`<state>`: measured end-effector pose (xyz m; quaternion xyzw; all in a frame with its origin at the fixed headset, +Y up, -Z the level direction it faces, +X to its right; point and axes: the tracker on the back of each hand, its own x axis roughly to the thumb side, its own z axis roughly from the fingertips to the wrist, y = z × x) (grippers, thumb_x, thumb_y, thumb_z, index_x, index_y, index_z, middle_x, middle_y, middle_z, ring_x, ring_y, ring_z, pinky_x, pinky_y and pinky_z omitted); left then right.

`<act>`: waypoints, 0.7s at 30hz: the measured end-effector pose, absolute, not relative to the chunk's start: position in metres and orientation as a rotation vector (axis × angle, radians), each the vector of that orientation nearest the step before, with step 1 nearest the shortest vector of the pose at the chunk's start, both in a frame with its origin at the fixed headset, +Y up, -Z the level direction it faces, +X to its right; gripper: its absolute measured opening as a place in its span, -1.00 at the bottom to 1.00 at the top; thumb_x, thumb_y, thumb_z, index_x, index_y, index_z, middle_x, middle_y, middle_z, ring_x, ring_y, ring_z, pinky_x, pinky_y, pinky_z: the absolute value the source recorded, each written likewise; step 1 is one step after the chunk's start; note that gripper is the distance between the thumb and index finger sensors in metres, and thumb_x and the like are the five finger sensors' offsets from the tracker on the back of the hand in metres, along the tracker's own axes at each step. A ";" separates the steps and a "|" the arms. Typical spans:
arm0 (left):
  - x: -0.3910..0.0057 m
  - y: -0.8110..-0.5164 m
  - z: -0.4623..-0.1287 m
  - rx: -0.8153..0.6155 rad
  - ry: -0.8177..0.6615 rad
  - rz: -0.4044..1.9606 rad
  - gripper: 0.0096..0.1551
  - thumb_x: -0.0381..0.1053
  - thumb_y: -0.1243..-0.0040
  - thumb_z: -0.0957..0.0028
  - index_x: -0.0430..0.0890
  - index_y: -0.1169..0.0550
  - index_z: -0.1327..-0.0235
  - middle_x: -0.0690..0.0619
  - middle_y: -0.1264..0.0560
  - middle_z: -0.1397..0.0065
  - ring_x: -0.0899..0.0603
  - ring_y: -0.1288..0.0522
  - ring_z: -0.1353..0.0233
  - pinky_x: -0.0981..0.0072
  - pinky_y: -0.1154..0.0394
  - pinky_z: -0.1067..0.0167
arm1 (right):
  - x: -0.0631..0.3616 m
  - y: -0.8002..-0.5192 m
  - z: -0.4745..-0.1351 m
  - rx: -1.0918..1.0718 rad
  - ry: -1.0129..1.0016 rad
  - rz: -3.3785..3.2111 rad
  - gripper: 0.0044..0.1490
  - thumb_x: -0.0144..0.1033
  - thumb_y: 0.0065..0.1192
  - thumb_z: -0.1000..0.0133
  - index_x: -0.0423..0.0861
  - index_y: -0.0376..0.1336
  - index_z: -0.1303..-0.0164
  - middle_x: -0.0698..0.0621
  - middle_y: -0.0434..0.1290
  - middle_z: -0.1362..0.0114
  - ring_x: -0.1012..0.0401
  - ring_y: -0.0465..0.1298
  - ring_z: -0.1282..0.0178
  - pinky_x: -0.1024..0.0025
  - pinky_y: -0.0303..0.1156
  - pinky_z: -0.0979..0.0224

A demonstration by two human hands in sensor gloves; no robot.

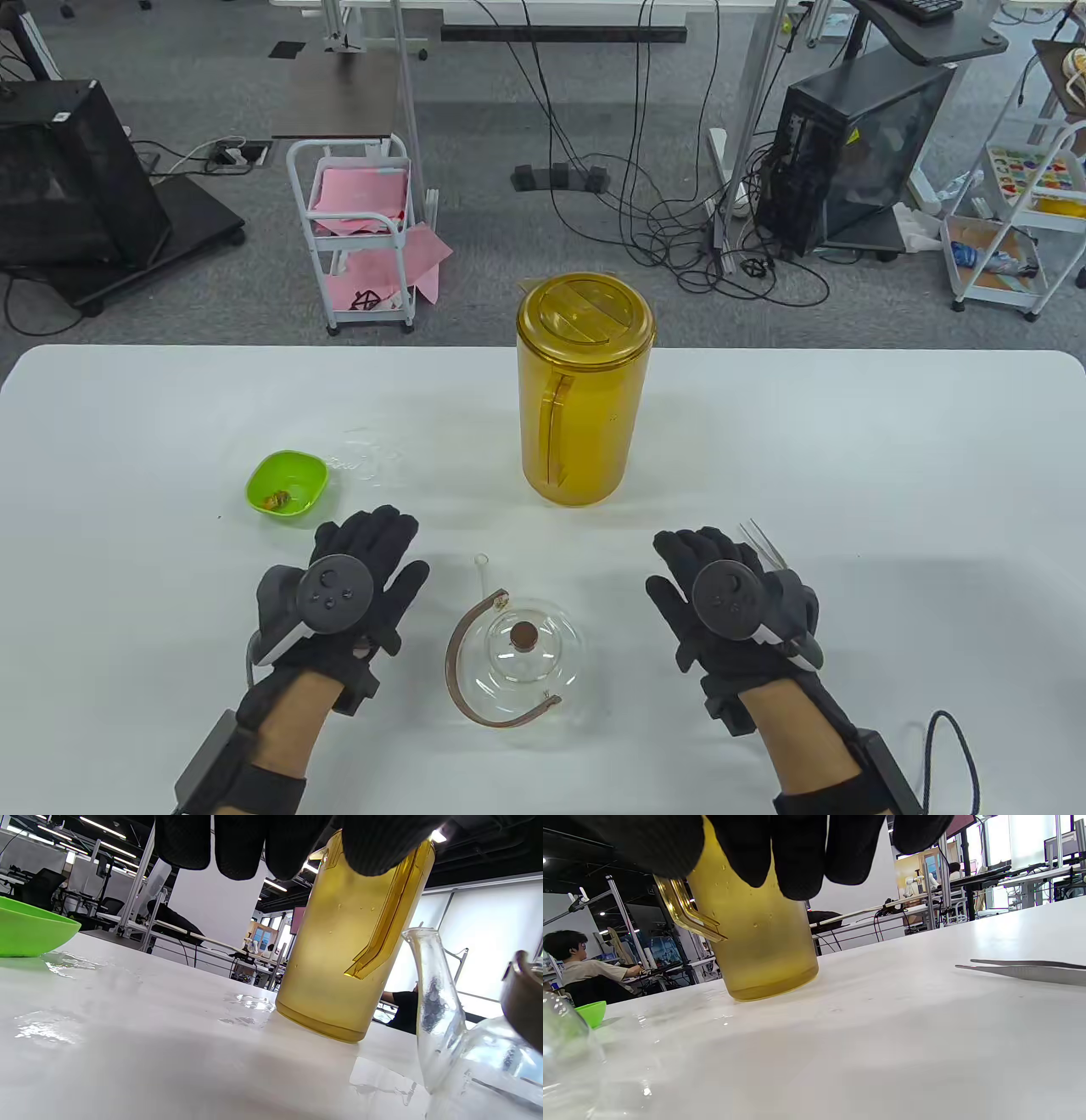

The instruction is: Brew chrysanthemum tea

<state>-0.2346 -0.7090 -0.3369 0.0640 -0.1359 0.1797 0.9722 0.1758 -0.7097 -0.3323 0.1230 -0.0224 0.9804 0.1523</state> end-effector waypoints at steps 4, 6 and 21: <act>-0.232 -0.711 -0.338 0.119 -0.275 0.359 -0.25 0.31 -0.13 -0.22 0.02 -0.33 -0.62 -0.13 -0.28 -0.75 -0.43 -0.22 -0.66 -0.41 0.02 -0.51 | 0.178 -0.708 -0.331 0.350 -0.075 2.806 -0.20 0.19 0.07 -0.24 0.09 0.12 -0.68 -0.02 0.22 -0.69 -0.14 0.21 -0.75 -0.33 0.07 -0.61; -0.230 -0.711 -0.338 0.121 -0.276 0.356 -0.25 0.31 -0.12 -0.22 0.03 -0.33 -0.62 -0.12 -0.28 -0.75 -0.43 -0.22 -0.66 -0.41 0.02 -0.51 | 0.179 -0.707 -0.330 0.348 -0.089 2.800 -0.20 0.19 0.06 -0.24 0.09 0.12 -0.68 -0.02 0.22 -0.69 -0.14 0.21 -0.75 -0.33 0.07 -0.61; -0.226 -0.715 -0.339 0.095 -0.294 0.388 -0.25 0.32 -0.13 -0.22 0.02 -0.35 -0.61 -0.13 -0.30 -0.74 -0.44 -0.23 -0.65 -0.43 0.01 -0.50 | 0.171 -0.701 -0.323 0.390 -0.167 2.760 -0.20 0.18 0.06 -0.25 0.09 0.10 -0.69 0.00 0.20 -0.70 -0.13 0.19 -0.76 -0.33 0.06 -0.62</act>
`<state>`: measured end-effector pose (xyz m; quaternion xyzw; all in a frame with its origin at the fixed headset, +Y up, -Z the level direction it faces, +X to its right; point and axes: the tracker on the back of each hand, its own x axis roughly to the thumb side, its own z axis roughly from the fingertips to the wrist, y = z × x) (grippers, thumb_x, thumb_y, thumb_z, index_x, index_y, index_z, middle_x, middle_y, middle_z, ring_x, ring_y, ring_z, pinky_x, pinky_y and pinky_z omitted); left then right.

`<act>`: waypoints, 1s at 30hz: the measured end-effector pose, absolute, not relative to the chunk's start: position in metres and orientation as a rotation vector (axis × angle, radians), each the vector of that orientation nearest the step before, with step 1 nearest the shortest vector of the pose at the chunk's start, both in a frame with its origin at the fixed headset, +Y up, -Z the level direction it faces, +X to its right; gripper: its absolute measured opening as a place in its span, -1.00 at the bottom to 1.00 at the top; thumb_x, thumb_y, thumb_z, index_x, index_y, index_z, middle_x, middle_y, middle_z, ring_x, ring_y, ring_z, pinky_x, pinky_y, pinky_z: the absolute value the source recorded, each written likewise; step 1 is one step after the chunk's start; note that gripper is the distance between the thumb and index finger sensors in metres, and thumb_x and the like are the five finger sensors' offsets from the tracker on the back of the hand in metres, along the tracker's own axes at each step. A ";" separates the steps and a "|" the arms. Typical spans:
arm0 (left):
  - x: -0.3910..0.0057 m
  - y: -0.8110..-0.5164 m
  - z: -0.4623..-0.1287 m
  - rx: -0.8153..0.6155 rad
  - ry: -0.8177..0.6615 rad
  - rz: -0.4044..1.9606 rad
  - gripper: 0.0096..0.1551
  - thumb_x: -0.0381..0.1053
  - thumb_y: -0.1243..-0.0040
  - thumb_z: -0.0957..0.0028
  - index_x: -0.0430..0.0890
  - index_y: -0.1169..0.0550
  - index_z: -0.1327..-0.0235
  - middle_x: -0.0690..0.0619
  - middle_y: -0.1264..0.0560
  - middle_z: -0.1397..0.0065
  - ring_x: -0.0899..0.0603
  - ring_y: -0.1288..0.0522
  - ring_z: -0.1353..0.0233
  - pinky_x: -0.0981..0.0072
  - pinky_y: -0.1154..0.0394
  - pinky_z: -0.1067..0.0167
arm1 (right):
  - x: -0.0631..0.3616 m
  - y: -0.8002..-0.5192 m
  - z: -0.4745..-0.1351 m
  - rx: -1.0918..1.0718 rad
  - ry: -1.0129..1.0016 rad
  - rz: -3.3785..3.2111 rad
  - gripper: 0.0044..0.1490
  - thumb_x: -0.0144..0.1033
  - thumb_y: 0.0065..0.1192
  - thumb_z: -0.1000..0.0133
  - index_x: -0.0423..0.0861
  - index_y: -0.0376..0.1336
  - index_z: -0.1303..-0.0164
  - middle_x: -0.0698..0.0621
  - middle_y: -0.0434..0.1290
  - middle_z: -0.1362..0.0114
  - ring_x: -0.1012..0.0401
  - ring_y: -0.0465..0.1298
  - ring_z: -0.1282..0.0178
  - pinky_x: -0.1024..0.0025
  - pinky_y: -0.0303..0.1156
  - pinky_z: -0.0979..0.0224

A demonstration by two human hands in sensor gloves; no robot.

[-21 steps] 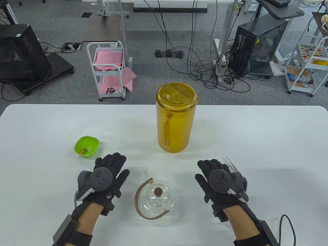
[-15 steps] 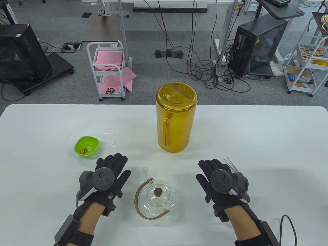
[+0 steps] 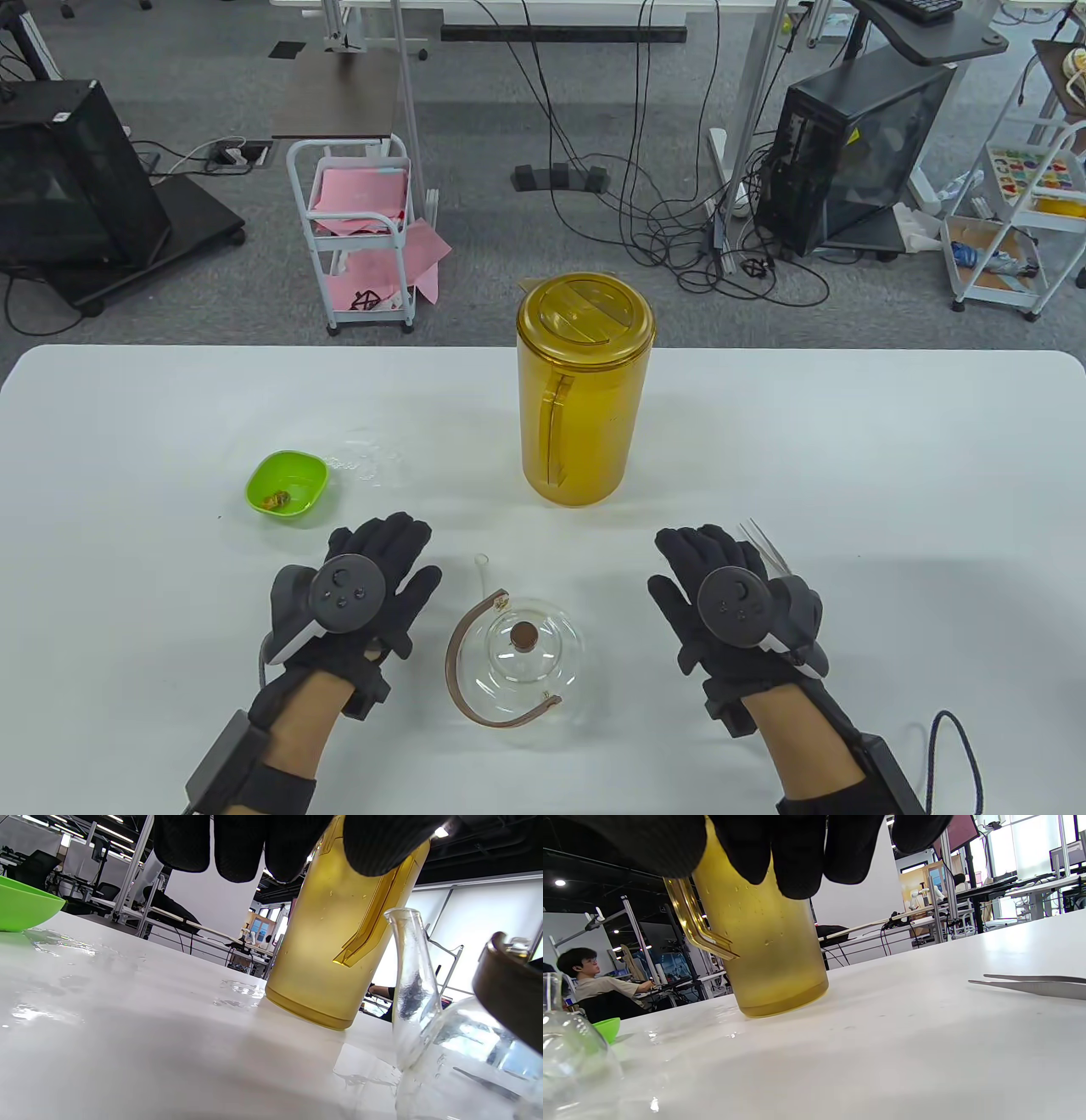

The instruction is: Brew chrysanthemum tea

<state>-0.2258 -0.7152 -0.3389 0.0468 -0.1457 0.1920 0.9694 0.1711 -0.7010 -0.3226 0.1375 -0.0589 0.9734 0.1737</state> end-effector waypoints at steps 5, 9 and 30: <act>-0.223 -0.716 -0.339 0.089 -0.301 0.384 -0.25 0.32 -0.13 -0.21 0.02 -0.36 -0.61 -0.12 -0.31 -0.74 -0.43 -0.24 -0.65 -0.43 0.01 -0.51 | 0.148 -0.689 -0.309 0.498 -0.253 2.659 -0.22 0.14 0.05 -0.27 0.11 0.07 -0.70 0.04 0.19 -0.71 -0.11 0.18 -0.77 -0.33 0.03 -0.63; -0.224 -0.716 -0.340 0.090 -0.294 0.386 -0.25 0.32 -0.13 -0.21 0.02 -0.36 -0.61 -0.12 -0.32 -0.73 -0.44 -0.24 -0.65 -0.44 0.01 -0.50 | 0.117 -0.679 -0.290 0.644 -0.315 2.618 -0.24 0.12 0.04 -0.28 0.15 0.04 -0.71 0.07 0.18 -0.72 -0.09 0.16 -0.79 -0.32 0.02 -0.65; -0.222 -0.720 -0.341 0.067 -0.299 0.379 -0.27 0.32 -0.13 -0.21 0.02 -0.38 -0.59 -0.13 -0.34 -0.72 -0.44 -0.25 -0.64 -0.45 0.00 -0.50 | 0.053 -0.693 -0.258 0.971 -0.234 2.721 -0.29 0.06 0.09 -0.32 0.19 0.08 -0.70 0.11 0.16 -0.74 -0.05 0.17 -0.81 -0.33 -0.01 -0.67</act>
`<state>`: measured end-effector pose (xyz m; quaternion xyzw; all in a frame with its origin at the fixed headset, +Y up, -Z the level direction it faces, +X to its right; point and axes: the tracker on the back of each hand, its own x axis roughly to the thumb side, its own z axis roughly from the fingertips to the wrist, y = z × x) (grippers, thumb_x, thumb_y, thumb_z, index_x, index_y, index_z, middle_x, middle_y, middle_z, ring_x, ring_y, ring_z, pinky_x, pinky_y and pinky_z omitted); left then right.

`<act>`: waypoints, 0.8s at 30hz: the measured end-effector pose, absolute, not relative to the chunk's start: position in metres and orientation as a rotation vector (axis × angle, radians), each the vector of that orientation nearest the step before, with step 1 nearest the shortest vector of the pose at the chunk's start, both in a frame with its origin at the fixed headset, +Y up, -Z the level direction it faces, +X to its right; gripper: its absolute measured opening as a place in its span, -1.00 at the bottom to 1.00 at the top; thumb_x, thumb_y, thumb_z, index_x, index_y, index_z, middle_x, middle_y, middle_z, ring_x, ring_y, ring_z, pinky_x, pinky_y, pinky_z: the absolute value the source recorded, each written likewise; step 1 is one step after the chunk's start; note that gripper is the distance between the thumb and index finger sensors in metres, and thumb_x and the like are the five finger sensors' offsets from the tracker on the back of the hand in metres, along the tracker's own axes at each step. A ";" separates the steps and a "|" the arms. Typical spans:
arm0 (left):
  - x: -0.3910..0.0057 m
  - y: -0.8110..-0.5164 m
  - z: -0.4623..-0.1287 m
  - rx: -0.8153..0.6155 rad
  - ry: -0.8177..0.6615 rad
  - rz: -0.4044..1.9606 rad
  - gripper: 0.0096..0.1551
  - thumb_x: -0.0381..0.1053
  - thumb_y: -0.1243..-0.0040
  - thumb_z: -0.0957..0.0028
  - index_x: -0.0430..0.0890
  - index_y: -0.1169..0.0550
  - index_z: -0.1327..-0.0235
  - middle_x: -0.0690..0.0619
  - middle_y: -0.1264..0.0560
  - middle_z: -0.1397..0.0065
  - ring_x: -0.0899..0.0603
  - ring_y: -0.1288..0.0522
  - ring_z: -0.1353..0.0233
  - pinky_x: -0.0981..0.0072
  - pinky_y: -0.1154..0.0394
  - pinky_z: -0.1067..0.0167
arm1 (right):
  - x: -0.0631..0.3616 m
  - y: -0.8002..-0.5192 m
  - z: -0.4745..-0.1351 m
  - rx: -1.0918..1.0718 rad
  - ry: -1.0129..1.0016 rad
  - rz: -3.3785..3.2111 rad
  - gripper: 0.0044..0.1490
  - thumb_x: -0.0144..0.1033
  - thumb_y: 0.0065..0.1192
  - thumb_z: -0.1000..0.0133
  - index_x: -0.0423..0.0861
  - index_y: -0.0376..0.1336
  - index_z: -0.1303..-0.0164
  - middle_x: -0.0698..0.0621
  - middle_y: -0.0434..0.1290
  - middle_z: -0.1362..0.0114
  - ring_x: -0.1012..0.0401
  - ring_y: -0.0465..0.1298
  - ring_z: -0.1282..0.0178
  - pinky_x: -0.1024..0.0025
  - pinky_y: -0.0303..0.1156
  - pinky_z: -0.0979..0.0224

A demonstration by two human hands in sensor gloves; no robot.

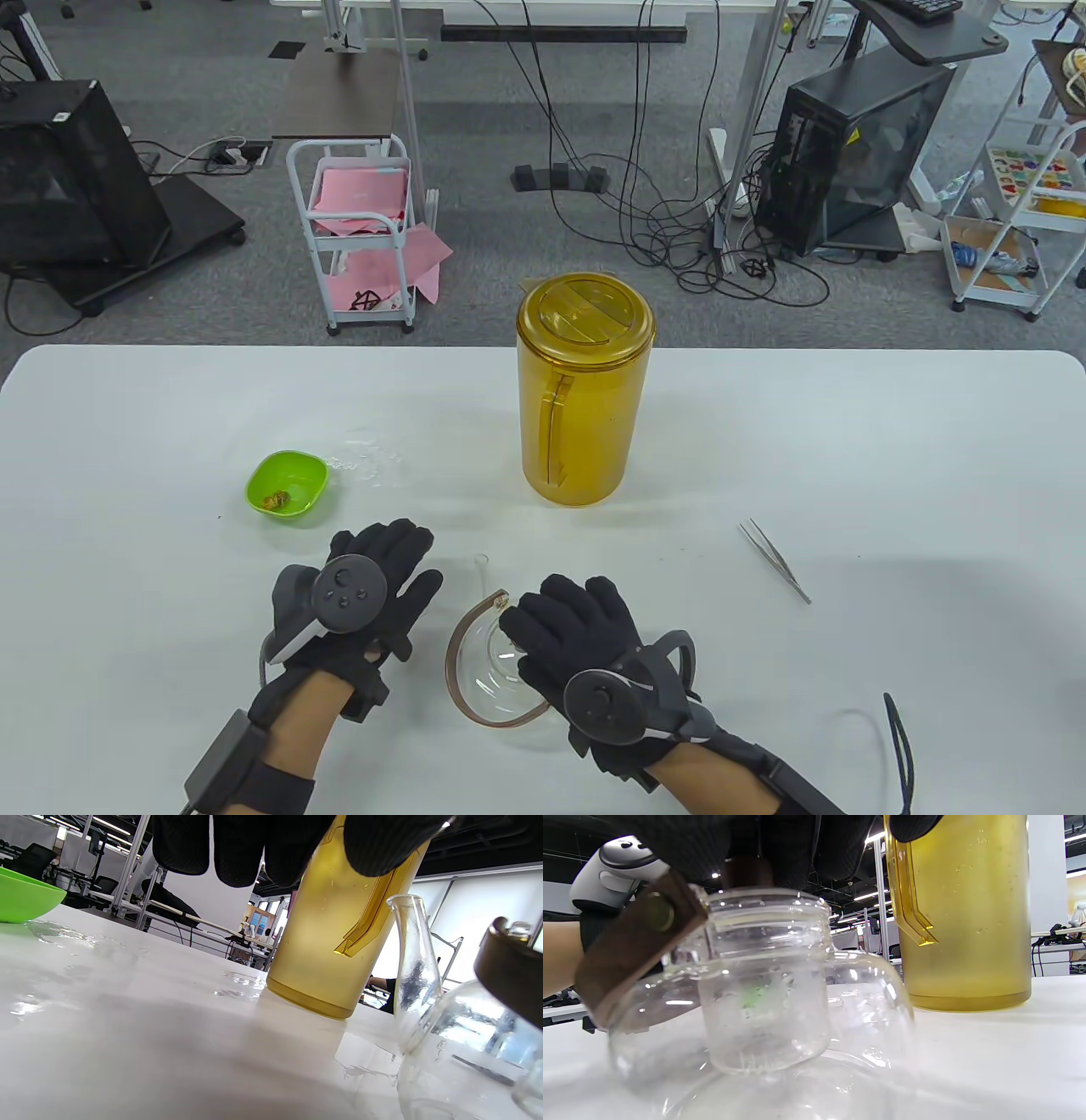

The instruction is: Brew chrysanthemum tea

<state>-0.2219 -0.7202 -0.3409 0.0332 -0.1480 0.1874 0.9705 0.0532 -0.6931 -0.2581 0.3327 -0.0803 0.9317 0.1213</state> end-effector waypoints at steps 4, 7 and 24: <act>-0.217 -0.723 -0.344 0.054 -0.296 0.383 -0.26 0.32 -0.13 -0.21 0.01 -0.38 -0.59 -0.13 -0.34 -0.72 -0.44 -0.25 -0.64 -0.45 0.00 -0.50 | 0.048 -0.694 -0.260 0.964 -0.207 2.723 -0.31 0.01 0.10 -0.33 0.20 0.07 -0.70 0.14 0.16 -0.74 -0.01 0.17 -0.83 -0.31 -0.02 -0.69; -0.213 -0.727 -0.346 0.040 -0.302 0.373 -0.27 0.32 -0.13 -0.21 0.02 -0.38 -0.59 -0.13 -0.34 -0.72 -0.44 -0.26 -0.64 -0.46 0.00 -0.50 | 0.048 -0.693 -0.261 0.955 -0.208 2.723 -0.34 -0.03 0.12 -0.34 0.20 0.08 -0.69 0.15 0.19 -0.72 0.01 0.18 -0.82 -0.30 -0.02 -0.69; -0.218 -0.729 -0.345 0.020 -0.292 0.388 -0.26 0.32 -0.13 -0.21 0.01 -0.38 -0.59 -0.14 -0.34 -0.72 -0.45 -0.25 -0.63 -0.47 0.01 -0.49 | 0.121 -0.679 -0.294 0.515 -0.399 2.609 -0.34 -0.10 0.12 -0.32 0.17 0.09 -0.67 0.12 0.19 -0.70 0.03 0.18 -0.81 -0.27 0.00 -0.70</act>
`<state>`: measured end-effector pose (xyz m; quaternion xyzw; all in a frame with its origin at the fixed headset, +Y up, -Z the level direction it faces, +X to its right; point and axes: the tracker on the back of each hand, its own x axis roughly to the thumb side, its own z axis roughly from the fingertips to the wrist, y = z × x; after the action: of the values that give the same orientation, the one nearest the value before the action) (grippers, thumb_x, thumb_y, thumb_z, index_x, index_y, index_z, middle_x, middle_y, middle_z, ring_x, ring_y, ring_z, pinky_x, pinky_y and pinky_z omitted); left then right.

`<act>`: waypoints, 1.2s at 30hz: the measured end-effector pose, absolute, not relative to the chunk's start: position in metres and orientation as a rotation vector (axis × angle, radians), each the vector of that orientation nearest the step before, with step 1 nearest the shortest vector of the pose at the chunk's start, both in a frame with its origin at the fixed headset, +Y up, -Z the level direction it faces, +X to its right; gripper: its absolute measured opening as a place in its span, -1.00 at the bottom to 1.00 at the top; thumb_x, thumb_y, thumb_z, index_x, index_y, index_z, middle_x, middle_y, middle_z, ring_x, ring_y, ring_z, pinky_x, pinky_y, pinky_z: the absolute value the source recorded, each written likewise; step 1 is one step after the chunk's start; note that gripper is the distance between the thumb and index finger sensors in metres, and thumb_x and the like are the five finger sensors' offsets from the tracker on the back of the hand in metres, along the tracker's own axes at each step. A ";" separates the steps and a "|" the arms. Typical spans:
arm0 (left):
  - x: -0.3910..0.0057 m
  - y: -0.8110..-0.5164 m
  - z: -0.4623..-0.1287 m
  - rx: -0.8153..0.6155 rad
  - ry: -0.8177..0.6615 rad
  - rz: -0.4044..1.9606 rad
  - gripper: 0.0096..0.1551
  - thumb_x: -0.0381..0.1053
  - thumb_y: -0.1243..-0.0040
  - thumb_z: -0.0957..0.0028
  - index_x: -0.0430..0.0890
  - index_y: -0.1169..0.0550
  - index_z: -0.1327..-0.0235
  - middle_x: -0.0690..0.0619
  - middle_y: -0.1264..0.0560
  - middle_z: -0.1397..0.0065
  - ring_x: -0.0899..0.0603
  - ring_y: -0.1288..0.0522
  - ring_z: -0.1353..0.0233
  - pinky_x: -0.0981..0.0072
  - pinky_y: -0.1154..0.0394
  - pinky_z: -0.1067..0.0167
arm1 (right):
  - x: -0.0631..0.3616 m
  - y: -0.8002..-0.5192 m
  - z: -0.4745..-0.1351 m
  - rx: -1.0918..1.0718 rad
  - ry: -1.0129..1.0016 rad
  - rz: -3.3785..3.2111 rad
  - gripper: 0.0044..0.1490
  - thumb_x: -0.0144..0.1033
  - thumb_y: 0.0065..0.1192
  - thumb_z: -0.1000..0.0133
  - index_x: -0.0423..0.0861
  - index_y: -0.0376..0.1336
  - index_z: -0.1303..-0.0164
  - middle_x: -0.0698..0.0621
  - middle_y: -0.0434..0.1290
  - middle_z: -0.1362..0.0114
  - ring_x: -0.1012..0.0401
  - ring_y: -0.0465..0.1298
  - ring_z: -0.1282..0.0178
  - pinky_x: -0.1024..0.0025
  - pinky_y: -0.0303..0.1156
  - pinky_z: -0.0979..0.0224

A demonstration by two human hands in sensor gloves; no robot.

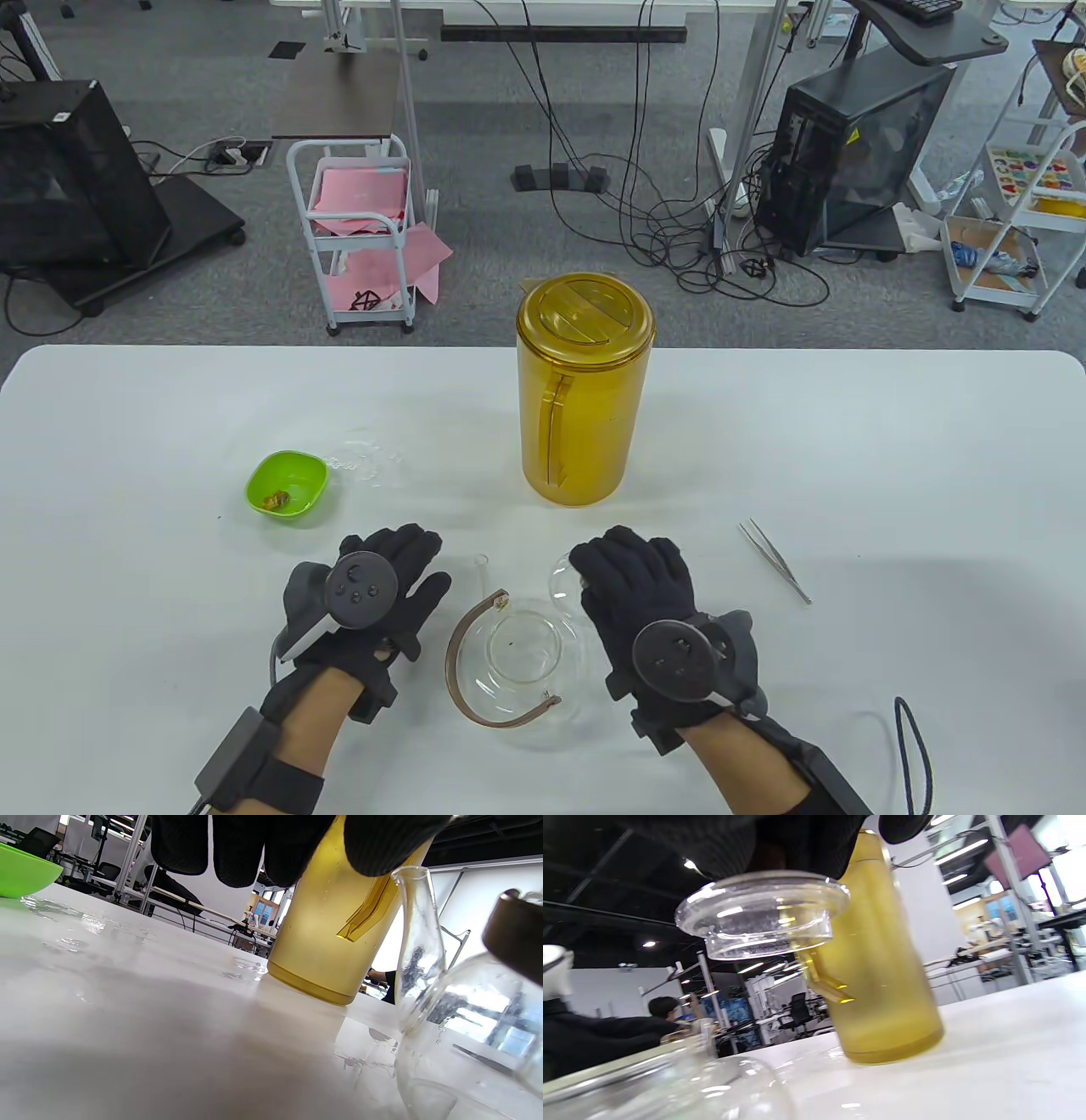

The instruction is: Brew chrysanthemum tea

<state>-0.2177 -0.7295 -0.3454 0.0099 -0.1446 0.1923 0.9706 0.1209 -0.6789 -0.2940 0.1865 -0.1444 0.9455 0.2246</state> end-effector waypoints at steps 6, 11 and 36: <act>-0.221 -0.730 -0.344 0.014 -0.297 0.391 -0.27 0.32 -0.13 -0.21 0.02 -0.39 -0.59 -0.13 -0.34 -0.72 -0.45 -0.25 -0.63 -0.47 0.01 -0.49 | 0.149 -0.699 -0.321 0.310 -0.274 2.677 -0.35 -0.11 0.16 -0.30 0.15 0.12 -0.65 0.10 0.22 -0.68 0.01 0.20 -0.79 -0.27 0.02 -0.69; -0.224 -0.731 -0.344 0.008 -0.291 0.396 -0.27 0.32 -0.13 -0.21 0.02 -0.39 -0.59 -0.14 -0.34 -0.72 -0.45 -0.25 -0.63 -0.47 0.01 -0.49 | 0.153 -0.716 -0.335 0.239 -0.147 2.744 -0.35 -0.12 0.18 -0.29 0.16 0.15 -0.64 0.10 0.24 -0.67 0.01 0.21 -0.78 -0.27 0.03 -0.69; -0.229 -0.733 -0.346 -0.002 -0.278 0.415 -0.26 0.32 -0.13 -0.21 0.01 -0.39 -0.59 -0.14 -0.34 -0.72 -0.46 -0.25 -0.63 -0.48 0.03 -0.49 | 0.135 -0.749 -0.344 0.274 0.067 2.911 -0.34 -0.11 0.26 -0.28 0.19 0.17 -0.62 0.15 0.25 -0.68 0.02 0.25 -0.77 -0.26 0.06 -0.68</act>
<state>-0.2287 -0.7329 -0.3460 -0.0009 -0.1377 0.2053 0.9690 0.1346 -0.7495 -0.3442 0.0932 0.0229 0.9895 0.1083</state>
